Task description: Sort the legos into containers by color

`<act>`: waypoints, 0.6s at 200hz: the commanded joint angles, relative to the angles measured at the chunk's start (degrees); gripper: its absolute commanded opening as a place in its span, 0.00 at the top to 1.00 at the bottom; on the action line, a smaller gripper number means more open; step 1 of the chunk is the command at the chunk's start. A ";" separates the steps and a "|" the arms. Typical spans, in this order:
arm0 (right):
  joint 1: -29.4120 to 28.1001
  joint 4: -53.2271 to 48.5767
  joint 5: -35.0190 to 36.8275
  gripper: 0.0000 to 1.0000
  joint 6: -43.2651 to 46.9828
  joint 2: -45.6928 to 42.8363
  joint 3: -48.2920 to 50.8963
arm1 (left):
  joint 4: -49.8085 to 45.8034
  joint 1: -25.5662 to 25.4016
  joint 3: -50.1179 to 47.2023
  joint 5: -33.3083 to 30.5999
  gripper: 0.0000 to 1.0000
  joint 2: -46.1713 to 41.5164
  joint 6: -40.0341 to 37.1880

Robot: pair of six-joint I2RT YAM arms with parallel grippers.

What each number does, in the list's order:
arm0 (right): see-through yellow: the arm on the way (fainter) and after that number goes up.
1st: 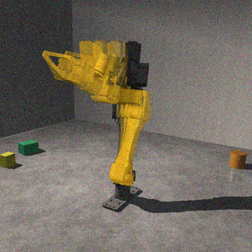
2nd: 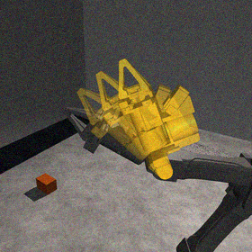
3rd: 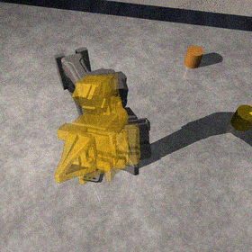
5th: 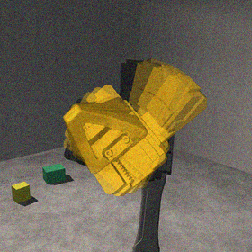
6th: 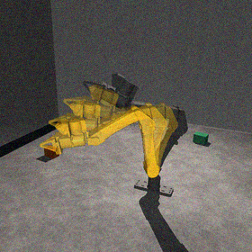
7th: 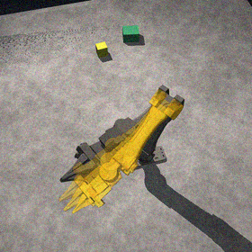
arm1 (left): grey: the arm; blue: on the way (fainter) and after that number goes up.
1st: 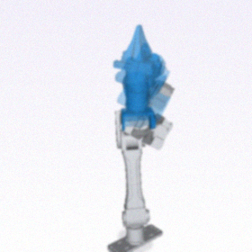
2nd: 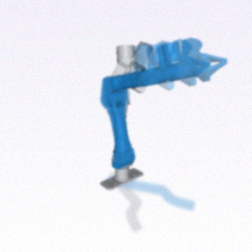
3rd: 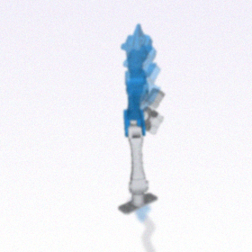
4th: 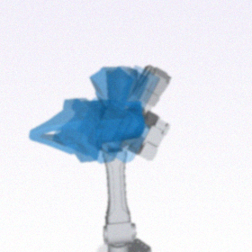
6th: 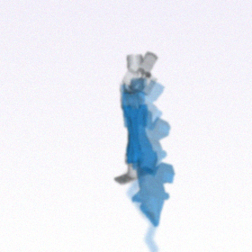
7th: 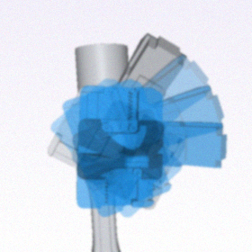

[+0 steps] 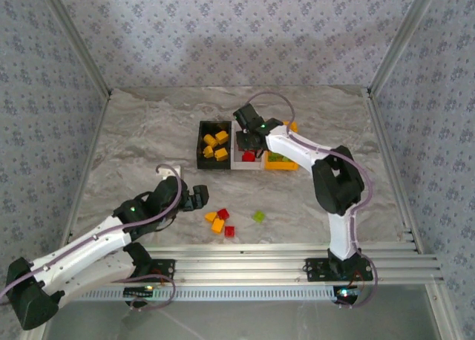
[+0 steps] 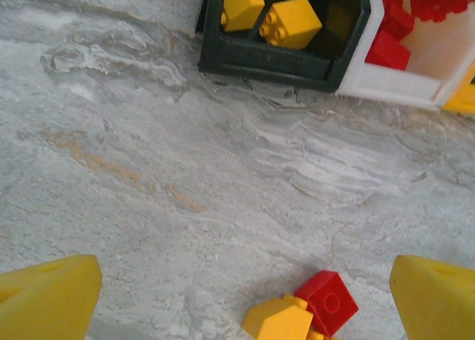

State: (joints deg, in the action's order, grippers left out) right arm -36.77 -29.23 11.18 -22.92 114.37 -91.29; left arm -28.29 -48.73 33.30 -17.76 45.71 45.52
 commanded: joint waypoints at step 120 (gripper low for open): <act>-1.83 7.22 -0.72 0.24 -5.52 -25.81 25.15 | 6.71 -6.63 5.20 16.04 0.19 21.80 -9.19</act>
State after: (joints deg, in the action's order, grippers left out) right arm -38.61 -23.24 10.52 -25.56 92.82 -72.66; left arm -22.92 -52.27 34.00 -3.64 63.26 39.42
